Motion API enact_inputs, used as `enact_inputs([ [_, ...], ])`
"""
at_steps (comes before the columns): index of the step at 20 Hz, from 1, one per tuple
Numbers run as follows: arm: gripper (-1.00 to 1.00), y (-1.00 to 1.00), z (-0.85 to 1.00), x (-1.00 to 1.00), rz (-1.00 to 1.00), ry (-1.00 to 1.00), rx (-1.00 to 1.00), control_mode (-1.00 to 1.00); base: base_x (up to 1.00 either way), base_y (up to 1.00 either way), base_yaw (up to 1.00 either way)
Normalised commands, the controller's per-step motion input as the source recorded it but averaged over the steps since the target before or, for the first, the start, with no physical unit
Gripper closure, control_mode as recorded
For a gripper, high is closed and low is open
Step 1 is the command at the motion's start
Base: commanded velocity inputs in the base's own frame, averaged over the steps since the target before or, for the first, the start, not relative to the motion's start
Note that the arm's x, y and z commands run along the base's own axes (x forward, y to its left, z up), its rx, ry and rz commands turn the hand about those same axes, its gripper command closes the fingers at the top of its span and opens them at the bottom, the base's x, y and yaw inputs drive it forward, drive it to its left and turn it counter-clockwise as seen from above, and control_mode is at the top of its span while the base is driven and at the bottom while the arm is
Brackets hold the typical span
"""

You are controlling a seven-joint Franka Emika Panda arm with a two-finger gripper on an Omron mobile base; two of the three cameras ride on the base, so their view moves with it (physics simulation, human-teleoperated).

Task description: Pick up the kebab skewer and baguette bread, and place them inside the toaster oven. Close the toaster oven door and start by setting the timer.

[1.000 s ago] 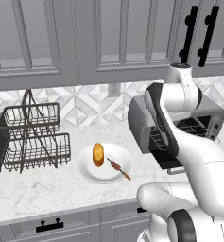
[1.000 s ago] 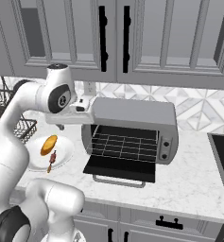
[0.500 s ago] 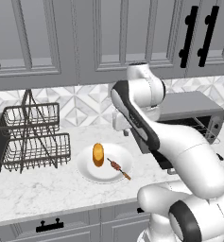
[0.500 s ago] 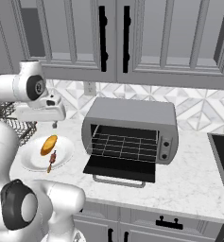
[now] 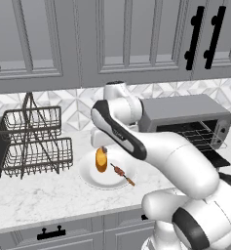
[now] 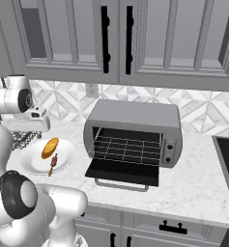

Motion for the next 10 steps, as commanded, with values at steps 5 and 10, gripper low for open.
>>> enact_inputs([
  [5, -1.0, 0.0, -0.53, 0.88, -0.01, -0.17, 0.09, -1.0, 0.0, 0.0, 0.0],
  [10, -1.0, 0.06, -0.46, 0.73, 0.0, -0.11, 0.0, -1.0, 0.0, 0.0, 0.0],
])
